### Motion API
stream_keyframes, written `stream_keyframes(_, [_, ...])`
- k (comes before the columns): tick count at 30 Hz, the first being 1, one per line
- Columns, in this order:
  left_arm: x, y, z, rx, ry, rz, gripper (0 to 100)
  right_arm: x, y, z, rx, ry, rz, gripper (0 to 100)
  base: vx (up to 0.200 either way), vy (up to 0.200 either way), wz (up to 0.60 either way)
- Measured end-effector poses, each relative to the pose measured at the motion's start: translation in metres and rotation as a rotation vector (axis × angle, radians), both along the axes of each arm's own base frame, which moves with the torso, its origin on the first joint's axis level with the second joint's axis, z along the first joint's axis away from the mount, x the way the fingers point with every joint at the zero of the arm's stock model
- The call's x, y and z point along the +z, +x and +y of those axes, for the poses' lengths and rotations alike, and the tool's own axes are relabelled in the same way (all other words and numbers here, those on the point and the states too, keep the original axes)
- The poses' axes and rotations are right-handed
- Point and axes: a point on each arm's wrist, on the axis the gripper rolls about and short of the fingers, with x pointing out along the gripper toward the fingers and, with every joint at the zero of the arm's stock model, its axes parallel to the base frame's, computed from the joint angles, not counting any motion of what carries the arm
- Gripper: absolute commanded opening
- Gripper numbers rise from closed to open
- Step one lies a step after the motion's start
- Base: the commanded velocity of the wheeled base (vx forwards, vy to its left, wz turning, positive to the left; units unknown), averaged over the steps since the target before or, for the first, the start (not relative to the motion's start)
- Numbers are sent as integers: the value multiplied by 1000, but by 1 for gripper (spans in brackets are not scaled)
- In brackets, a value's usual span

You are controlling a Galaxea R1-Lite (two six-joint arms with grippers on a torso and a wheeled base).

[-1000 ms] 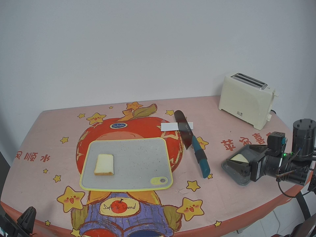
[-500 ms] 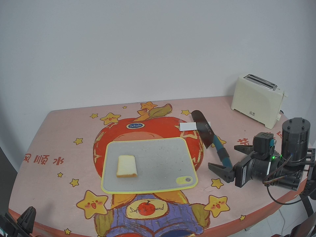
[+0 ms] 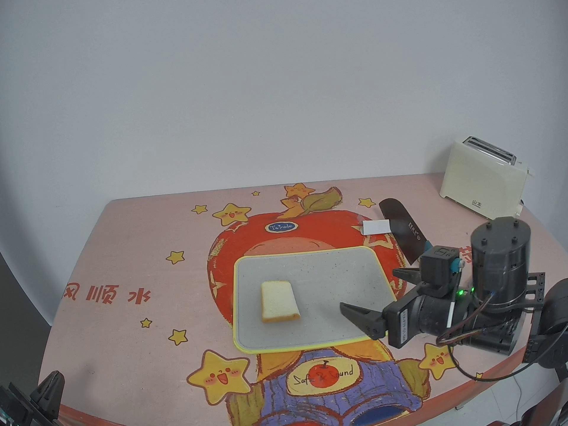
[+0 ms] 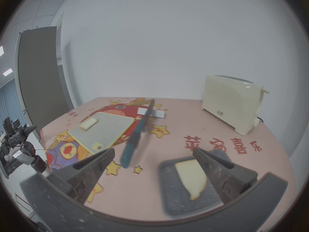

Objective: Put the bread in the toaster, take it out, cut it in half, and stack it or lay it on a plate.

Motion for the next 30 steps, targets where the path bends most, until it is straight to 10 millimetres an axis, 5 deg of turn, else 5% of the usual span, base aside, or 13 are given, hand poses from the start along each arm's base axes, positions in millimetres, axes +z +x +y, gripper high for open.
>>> stream_keyframes(14, [0, 0, 0, 1, -3, 0, 0, -18, 0, 61, -1, -37, 43, 100, 0, 0, 0])
stream_keyframes(30, [0, 0, 0, 1, -6, 1, 0, -35, 11, 100, -39, -51, 64, 100, 0, 0, 0])
